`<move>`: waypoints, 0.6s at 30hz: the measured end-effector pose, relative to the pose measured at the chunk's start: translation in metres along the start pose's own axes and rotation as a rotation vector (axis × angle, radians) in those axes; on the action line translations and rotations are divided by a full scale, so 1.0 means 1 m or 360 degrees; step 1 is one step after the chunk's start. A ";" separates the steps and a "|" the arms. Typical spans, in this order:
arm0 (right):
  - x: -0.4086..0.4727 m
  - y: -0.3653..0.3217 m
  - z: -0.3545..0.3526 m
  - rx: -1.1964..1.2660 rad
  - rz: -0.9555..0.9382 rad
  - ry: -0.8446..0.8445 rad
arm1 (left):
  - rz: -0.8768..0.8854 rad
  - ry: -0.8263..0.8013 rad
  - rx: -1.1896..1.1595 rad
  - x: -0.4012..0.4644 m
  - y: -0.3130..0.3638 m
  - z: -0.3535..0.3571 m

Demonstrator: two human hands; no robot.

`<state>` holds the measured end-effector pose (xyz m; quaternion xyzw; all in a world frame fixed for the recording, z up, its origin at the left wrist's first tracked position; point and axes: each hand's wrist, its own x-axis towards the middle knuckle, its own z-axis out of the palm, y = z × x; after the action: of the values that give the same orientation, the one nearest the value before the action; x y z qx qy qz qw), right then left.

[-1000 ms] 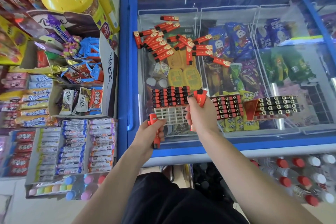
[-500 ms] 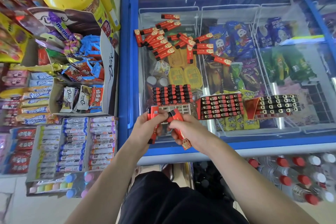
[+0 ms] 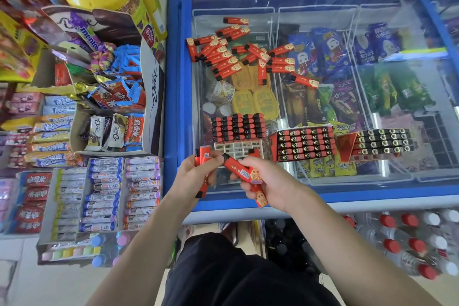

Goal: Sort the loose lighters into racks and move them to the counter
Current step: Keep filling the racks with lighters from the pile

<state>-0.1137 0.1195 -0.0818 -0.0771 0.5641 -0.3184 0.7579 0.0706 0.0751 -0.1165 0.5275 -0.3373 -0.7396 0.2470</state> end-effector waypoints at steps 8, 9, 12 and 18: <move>0.008 0.008 0.003 -0.0018 -0.0101 0.0101 | -0.0014 0.0131 0.0035 0.000 -0.001 0.004; 0.009 0.009 0.004 -0.0040 -0.0147 0.0140 | -0.0007 0.0139 0.0049 -0.001 -0.001 0.006; 0.009 0.012 0.007 -0.0172 -0.0243 0.0207 | 0.0045 0.0161 0.0107 -0.001 0.000 0.008; 0.009 0.011 0.007 -0.1104 -0.0481 0.0410 | 0.0156 0.0284 0.0300 -0.001 0.005 0.005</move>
<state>-0.1017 0.1212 -0.0923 -0.3701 0.7109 -0.2241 0.5544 0.0665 0.0735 -0.1112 0.5949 -0.4073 -0.6418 0.2612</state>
